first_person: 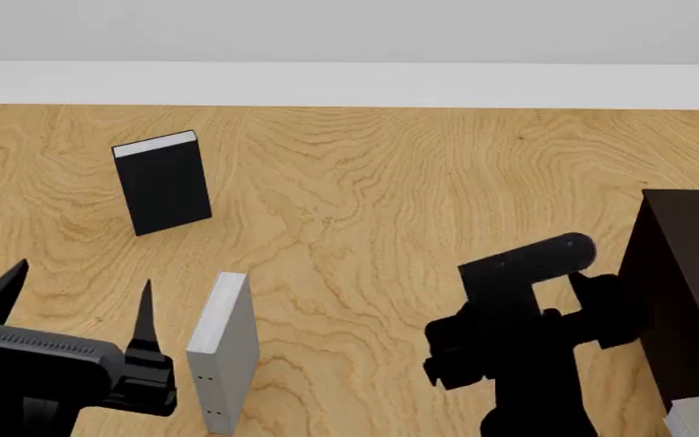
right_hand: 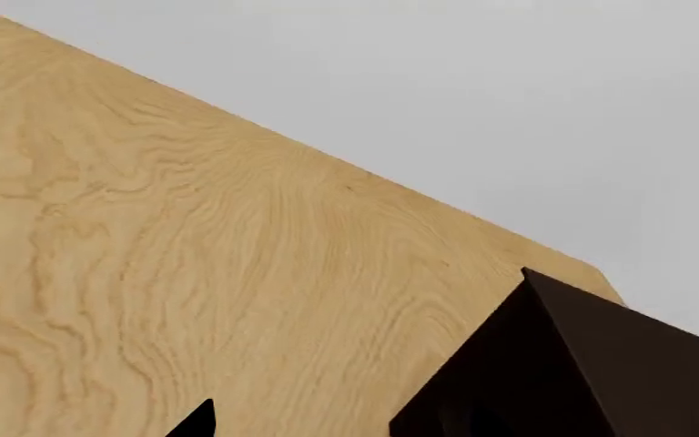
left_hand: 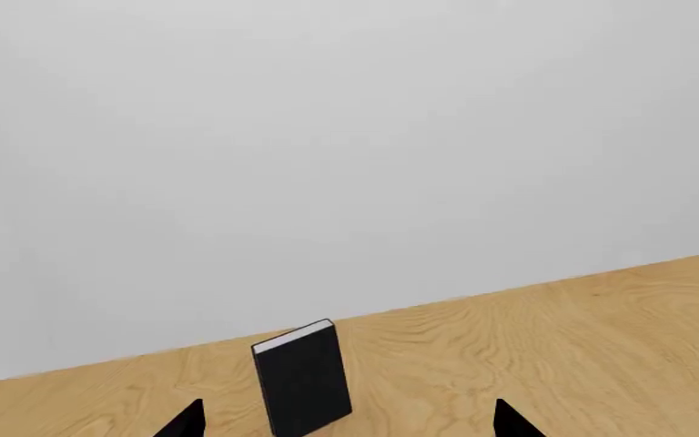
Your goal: Pick up the book on the right and place it on the cabinet shelf.
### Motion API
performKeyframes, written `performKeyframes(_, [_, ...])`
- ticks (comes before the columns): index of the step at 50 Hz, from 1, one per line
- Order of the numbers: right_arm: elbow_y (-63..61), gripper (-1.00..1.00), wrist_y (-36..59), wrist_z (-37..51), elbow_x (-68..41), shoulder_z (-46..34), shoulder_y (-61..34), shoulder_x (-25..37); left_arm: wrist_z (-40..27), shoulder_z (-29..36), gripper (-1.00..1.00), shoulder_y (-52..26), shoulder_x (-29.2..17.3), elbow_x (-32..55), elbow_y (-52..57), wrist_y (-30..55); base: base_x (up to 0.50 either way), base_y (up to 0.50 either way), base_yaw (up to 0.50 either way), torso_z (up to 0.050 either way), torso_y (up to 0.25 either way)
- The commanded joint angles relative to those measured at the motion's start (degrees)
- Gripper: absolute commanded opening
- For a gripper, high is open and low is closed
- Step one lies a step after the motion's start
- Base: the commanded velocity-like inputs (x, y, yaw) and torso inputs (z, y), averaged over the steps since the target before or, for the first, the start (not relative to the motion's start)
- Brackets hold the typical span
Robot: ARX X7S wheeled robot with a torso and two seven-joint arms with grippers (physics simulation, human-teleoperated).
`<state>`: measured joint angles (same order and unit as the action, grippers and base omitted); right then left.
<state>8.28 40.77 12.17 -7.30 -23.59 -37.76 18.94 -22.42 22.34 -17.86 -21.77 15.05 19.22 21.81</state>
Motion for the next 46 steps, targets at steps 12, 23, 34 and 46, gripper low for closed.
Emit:
performKeyframes(12, [-31.0,1.00,9.8,4.9,-6.1,9.6,11.3,4.3,-0.4,-0.5,1.00,3.0,-1.1,2.1,6.5,0.2,0.00,0.00,0.00,0.000,0.000])
performKeyframes(23, [-41.6,1.00,14.0,6.3,-7.8,12.7,13.9,5.6,-0.5,-1.0,1.00,2.9,-1.1,2.6,6.7,-0.5,0.00,0.00,0.00,0.000,0.000])
performKeyframes(34, [-53.4,1.00,21.1,8.7,-8.7,13.7,13.1,5.9,-0.8,-2.1,1.00,3.4,-1.4,3.9,8.4,-0.7,0.00,0.00,0.00,0.000,0.000])
performKeyframes(46, [-60.0,1.00,25.6,10.4,-9.2,13.5,11.9,5.9,-1.2,-2.7,1.00,3.7,-1.5,4.4,9.1,-1.0,0.00,0.00,0.00,0.000,0.000])
